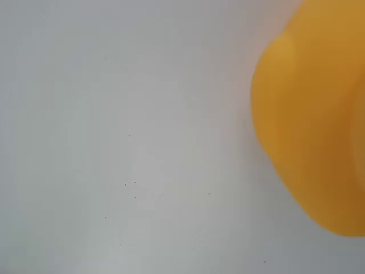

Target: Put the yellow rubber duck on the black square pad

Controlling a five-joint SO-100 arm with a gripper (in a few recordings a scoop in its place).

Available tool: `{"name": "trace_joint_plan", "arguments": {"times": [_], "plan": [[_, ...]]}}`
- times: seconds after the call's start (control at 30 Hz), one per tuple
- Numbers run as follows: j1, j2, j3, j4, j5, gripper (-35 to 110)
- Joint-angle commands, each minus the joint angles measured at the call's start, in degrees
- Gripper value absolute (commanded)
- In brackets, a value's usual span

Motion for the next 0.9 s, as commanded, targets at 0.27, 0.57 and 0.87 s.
{"name": "trace_joint_plan", "arguments": {"times": [0.27, 0.57, 0.87], "plan": [[-0.44, 1.58, -1.14, 0.53, -0.88, 22], [-0.79, 4.48, -2.72, 11.78, -0.53, 42], [-0.09, 12.39, -9.23, 27.25, -0.09, 42]]}}
